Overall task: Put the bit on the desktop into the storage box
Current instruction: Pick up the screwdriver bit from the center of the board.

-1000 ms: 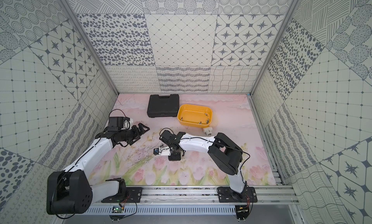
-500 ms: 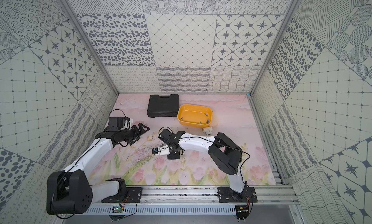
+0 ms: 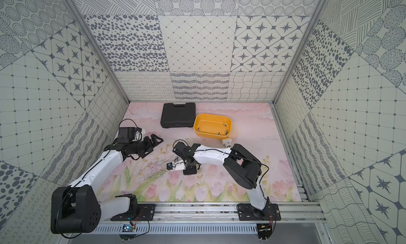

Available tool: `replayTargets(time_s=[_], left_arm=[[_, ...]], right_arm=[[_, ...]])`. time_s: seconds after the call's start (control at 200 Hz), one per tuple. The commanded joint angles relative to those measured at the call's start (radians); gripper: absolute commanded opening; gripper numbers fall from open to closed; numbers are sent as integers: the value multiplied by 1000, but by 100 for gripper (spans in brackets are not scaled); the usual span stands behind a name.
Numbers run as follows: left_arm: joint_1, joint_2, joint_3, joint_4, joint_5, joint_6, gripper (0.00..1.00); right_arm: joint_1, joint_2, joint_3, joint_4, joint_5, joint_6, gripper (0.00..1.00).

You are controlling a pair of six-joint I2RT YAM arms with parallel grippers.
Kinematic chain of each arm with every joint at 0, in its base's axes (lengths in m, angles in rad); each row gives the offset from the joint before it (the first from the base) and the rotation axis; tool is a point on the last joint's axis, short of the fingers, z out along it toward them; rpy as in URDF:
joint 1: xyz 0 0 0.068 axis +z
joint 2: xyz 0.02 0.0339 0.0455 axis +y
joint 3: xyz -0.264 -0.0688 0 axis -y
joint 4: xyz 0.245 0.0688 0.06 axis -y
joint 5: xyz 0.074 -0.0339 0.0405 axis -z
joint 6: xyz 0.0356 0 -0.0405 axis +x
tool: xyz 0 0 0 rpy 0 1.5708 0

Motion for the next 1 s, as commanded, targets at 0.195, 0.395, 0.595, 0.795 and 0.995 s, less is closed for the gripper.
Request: replayTargets(time_s=[0.195, 0.395, 0.595, 0.795, 0.995], left_arm=[[3, -1, 1, 4, 3, 11, 99], [3, -2, 2, 2, 1, 11, 99], [4, -2, 1, 1, 1, 11, 99], [5, -6, 2, -1, -2, 13, 99], [3, -6, 2, -4, -2, 13, 99]], right_arm=[[0, 17, -18, -6, -40, 10, 34], [-19, 0, -46, -25, -63, 29, 31], [-24, 1, -47, -35, -68, 33, 27], [-28, 6, -40, -49, -64, 37, 15], [-30, -11, -30, -48, -65, 50, 10]])
